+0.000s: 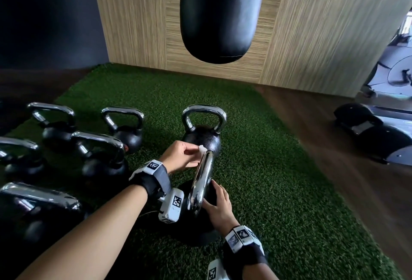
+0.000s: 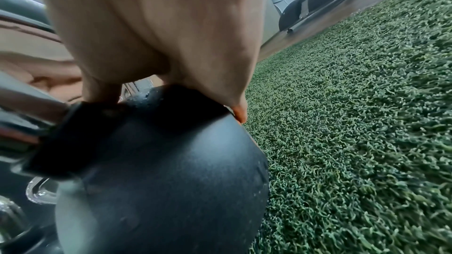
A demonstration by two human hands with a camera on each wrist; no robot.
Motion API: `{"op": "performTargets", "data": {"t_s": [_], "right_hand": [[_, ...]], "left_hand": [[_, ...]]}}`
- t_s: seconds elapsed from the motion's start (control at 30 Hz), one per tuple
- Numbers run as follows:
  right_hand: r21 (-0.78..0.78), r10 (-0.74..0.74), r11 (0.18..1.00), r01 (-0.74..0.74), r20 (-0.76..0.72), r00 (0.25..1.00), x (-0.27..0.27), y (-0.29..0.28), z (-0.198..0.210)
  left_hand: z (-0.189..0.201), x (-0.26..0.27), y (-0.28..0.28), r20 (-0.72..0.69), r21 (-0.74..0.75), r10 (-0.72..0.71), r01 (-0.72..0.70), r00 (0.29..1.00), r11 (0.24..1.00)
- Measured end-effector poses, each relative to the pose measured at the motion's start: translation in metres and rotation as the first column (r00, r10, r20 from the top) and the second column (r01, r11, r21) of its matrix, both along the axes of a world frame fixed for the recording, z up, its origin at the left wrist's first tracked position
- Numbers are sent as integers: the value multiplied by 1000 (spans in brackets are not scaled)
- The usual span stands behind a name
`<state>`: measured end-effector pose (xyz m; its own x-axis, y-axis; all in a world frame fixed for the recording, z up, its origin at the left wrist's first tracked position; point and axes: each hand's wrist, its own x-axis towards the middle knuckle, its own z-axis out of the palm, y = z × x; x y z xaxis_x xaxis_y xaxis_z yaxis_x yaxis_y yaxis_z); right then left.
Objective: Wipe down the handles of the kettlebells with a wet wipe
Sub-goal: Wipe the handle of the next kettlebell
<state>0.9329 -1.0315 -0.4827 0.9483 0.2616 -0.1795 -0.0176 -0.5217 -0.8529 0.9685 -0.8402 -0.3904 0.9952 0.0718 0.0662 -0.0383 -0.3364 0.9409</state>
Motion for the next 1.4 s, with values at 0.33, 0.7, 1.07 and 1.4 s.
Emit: {"op": "performTargets", "data": {"t_s": [0.33,0.7,1.07,1.4], "right_hand": [[-16,4,1000,-4,-21,1000,1,0,-2],[-25,2,1000,-2,3,1000,-3,0,0],[31,-9,999,9,8,1000,-4,-2,1],[31,8,999,-9,36,999,-2,-2,-4]], "left_hand": [[20,-13,2,-92,-172,-48,32,995,985],[34,-58,6,-125,-156,-174,153,977,976],[-12,-114,11,-123,-255,-195,159,973,954],[-50,-133,0,-14,84,-76,77,997,993]]}}
